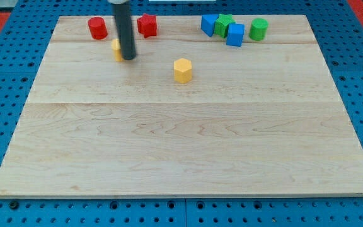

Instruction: Push the red circle to the left of the red star

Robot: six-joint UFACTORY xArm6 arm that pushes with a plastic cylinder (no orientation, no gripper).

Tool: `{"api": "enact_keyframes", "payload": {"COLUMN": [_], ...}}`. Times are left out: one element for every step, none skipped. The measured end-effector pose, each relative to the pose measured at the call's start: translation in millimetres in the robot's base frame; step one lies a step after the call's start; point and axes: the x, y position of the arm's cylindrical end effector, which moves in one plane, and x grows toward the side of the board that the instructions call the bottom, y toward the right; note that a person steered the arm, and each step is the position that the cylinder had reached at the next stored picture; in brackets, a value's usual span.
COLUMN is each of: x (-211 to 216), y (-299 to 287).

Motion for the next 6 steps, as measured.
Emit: {"api": "enact_keyframes", "payload": {"x": [-16,-37,-36,-62,-89,-110], "y": [-41,-77,-111,-144,-148,-106]}}
